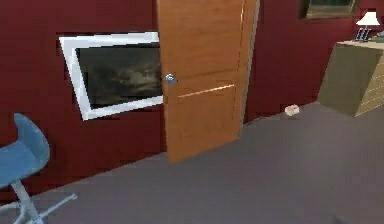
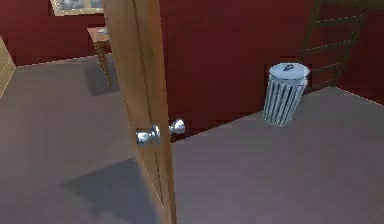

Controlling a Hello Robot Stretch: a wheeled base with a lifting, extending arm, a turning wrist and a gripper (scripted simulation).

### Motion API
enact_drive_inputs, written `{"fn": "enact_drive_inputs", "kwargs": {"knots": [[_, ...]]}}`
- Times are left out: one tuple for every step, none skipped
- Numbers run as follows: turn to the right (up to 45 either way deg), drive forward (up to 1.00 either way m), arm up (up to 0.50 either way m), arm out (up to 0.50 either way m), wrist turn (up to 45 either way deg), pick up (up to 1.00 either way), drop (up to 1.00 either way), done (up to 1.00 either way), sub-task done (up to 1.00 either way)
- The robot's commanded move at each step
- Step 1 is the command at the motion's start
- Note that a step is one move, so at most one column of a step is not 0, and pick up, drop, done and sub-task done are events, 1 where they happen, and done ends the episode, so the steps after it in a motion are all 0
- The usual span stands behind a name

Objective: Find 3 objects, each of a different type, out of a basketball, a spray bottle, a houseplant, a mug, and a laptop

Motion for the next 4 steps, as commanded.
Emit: {"fn": "enact_drive_inputs", "kwargs": {"knots": [[15.0,0.0,0.0,0.0,0.0,0.0,0.0,0.0,0.0],[0.0,0.45,0.0,0.0,0.0,0.0,0.0,0.0,0.0],[42.0,0.0,0.0,0.0,0.0,0.0,0.0,0.0,0.0],[0.0,1.0,0.0,0.0,0.0,0.0,0.0,0.0,0.0]]}}
